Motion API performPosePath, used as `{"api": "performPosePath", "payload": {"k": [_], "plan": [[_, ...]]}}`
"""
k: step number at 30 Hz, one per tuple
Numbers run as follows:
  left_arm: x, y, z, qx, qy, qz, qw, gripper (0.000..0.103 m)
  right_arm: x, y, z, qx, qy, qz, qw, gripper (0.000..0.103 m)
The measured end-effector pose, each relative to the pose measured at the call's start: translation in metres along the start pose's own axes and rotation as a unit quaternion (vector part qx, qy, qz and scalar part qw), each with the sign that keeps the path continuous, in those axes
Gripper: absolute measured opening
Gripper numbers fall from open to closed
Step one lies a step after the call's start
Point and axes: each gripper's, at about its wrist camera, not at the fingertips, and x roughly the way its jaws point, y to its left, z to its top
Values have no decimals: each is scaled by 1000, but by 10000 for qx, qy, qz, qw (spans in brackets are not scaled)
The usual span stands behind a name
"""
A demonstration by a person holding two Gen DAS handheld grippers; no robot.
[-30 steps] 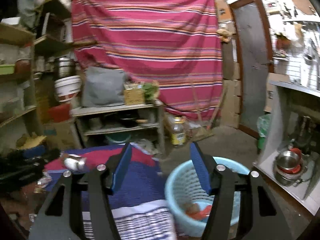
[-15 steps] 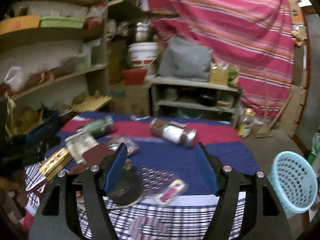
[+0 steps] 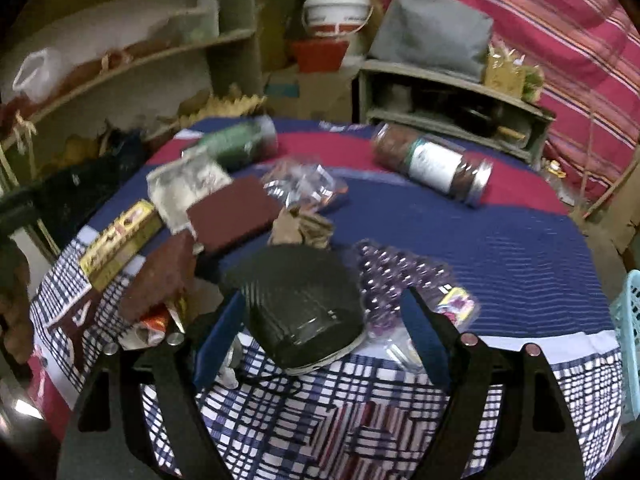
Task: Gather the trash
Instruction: 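Grasp the black rubber cup with the right tool while the left tool grasps the brown scouring pad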
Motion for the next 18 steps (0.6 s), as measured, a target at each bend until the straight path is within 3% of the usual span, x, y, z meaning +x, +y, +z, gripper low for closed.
{"api": "performPosePath", "payload": {"k": [3, 6, 9, 11, 13, 18], "plan": [[6, -2, -4, 46, 138, -37, 9999, 76, 17, -2, -5, 165, 358, 372, 9985, 77], [14, -6, -9, 125, 345, -99, 9993, 76, 19, 1, -6, 127, 378, 408, 9984, 74], [17, -9, -13, 59, 533, -477, 9974, 76, 1, -9, 0, 439, 151, 669, 9967, 71], [11, -14, -15, 31, 535, -842, 9950, 76, -22, -17, 4, 550, -200, 554, 9967, 71], [3, -28, -19, 245, 519, -1049, 9928, 83, -39, -25, 6, 678, -465, 498, 9954, 71], [8, -71, -38, 1045, 639, -916, 9882, 83, -52, -40, 6, 839, -642, 427, 9935, 71]]}}
